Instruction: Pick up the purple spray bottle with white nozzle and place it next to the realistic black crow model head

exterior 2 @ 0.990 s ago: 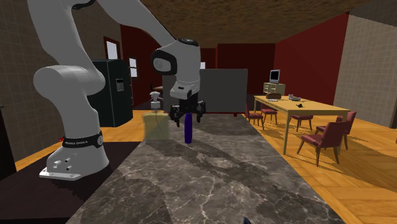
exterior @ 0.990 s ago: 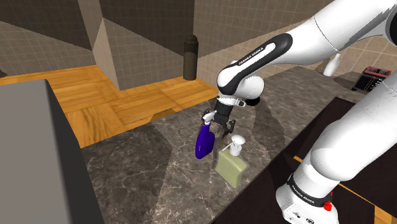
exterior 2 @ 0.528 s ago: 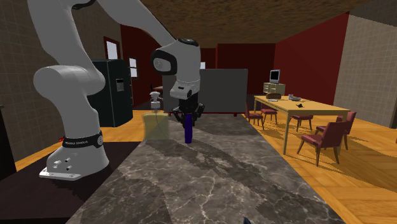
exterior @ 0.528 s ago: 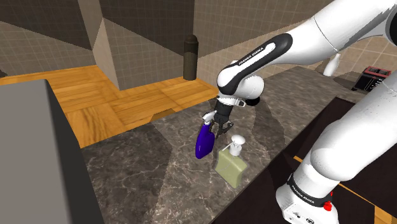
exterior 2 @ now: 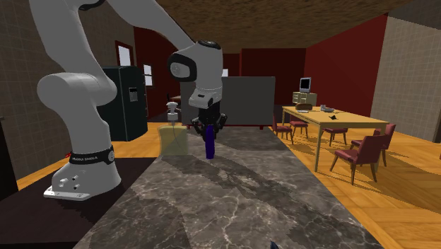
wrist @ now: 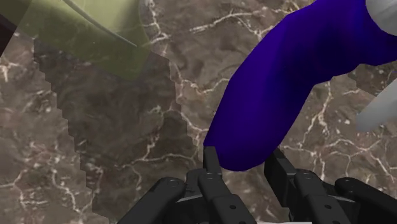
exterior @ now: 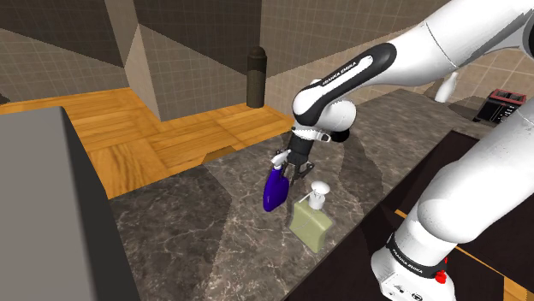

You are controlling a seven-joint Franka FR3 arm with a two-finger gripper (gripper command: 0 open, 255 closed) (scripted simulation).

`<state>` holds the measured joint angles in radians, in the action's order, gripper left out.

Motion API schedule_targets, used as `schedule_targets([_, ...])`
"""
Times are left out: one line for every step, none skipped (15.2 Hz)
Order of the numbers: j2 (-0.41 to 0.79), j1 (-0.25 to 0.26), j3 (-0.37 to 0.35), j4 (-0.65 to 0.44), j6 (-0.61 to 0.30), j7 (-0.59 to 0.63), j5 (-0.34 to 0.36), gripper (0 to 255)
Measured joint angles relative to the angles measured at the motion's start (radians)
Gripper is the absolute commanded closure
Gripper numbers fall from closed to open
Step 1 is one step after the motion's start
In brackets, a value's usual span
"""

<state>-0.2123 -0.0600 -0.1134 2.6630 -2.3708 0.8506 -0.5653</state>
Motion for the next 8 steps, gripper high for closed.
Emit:
schedule_targets([-0.013,-0.001,-0.001,0.000,0.012,0.008,0.005,255])
schedule_targets([-0.027,-0.003,-0.001,-0.003,0.028,0.018,0.012,255])
schedule_targets([-0.039,-0.004,0.000,-0.006,0.041,0.025,0.018,255])
schedule_targets([-0.048,-0.006,0.000,-0.012,0.055,0.032,0.025,255])
schedule_targets([-0.061,-0.009,0.001,-0.017,0.073,0.041,0.033,255])
schedule_targets([-0.070,-0.011,0.001,-0.023,0.087,0.048,0.039,255])
schedule_targets([-0.081,-0.014,0.003,-0.030,0.104,0.056,0.046,255])
schedule_targets([-0.092,-0.015,0.003,-0.034,0.118,0.062,0.051,255])
